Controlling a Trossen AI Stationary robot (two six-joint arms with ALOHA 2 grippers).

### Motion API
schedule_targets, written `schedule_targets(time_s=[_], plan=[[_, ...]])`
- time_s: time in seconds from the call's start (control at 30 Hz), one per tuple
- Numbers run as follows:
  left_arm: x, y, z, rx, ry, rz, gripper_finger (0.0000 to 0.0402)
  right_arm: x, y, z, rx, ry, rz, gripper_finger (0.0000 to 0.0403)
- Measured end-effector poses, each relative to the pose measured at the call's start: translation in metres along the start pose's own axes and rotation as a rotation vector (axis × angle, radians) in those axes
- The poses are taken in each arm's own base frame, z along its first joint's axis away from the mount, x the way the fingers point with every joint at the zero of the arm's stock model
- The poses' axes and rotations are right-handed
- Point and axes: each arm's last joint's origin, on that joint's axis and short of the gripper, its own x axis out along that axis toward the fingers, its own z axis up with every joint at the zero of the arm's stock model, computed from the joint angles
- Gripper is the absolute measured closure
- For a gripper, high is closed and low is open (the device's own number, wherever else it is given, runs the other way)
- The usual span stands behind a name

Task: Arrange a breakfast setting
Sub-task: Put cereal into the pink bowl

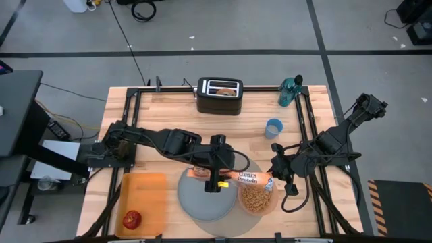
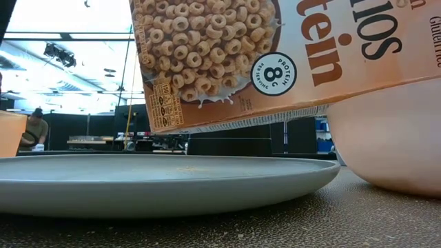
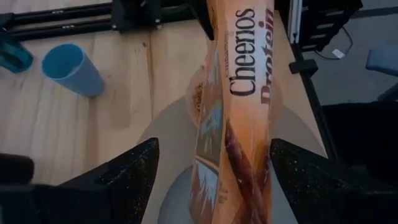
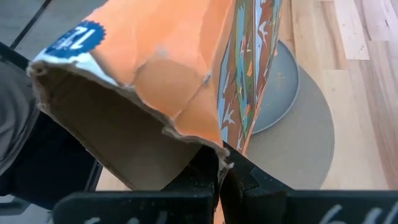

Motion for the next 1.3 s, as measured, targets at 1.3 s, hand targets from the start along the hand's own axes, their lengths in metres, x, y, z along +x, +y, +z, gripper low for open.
schedule_targets(time_s=[1.3], plan=[[0.053, -0.011, -0.022, 0.063, 0.213, 0.032, 0.0241, 0.0, 0.0, 0.001, 0.001, -0.008, 0.0, 0.0392]])
